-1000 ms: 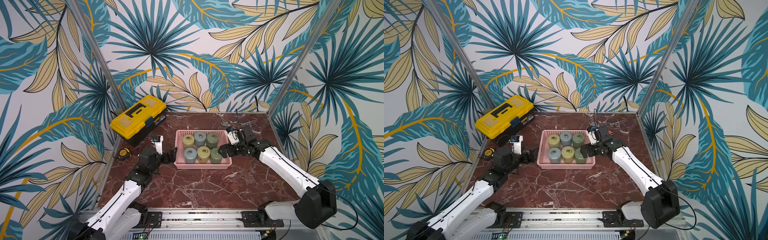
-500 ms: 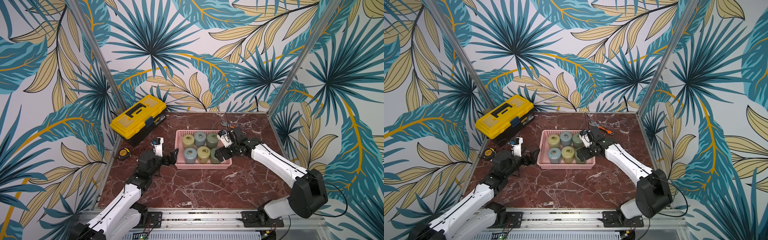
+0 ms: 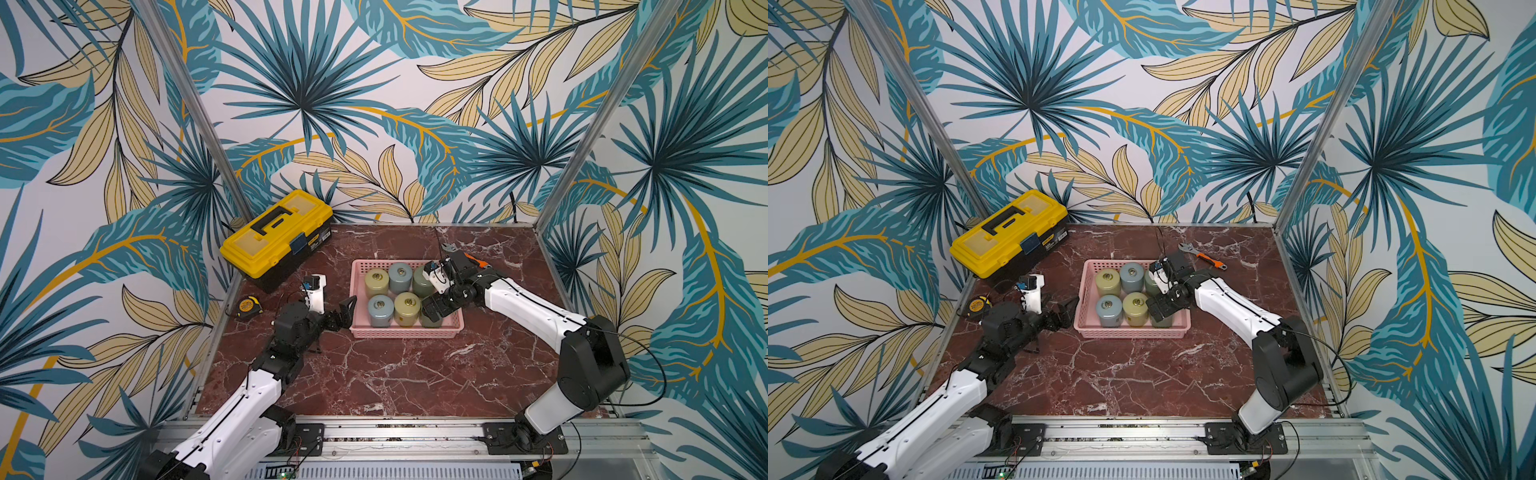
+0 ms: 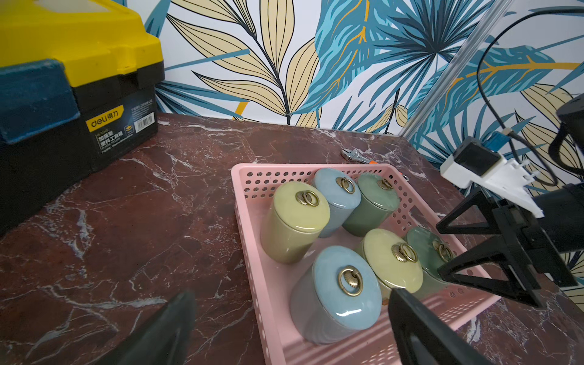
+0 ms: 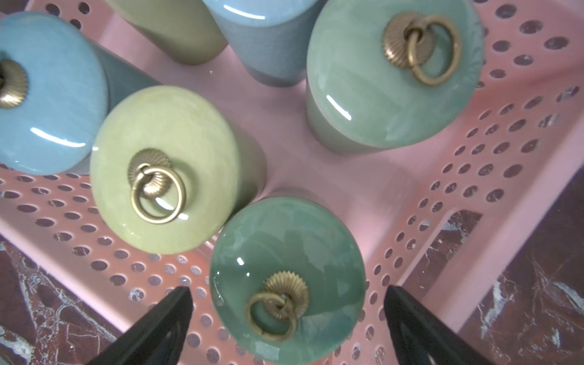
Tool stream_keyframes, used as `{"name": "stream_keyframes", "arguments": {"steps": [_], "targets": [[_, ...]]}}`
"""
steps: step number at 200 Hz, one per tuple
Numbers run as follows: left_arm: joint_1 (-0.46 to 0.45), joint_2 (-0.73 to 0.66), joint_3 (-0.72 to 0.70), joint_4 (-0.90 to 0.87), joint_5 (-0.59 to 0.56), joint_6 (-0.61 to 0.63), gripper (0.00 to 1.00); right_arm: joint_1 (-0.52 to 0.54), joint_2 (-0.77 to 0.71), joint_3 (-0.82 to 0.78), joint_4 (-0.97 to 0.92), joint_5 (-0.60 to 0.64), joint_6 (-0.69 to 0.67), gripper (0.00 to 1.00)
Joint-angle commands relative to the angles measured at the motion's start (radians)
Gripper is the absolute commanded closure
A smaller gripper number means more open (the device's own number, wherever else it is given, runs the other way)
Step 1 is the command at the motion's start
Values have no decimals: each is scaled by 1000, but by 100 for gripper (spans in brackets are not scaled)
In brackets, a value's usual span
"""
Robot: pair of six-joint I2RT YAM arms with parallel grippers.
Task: Take the tea canister out of the basket
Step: Pick up the tea canister from the basket.
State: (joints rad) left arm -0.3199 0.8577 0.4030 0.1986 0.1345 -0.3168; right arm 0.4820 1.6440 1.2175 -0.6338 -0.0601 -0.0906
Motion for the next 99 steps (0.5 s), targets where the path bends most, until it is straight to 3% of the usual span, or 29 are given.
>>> {"name": "stream_keyframes", "arguments": {"steps": [1,75,99], "targets": [[5,-13,-35,28,-8,18,0,10,32,18,-21,20,-14,1],[5,-15,-35,25,-8,18,0,17,101,33,-13,48,-8,1],[5,-14,-35,25,-10,19,0,17,112,37,-13,48,-8,5]]}}
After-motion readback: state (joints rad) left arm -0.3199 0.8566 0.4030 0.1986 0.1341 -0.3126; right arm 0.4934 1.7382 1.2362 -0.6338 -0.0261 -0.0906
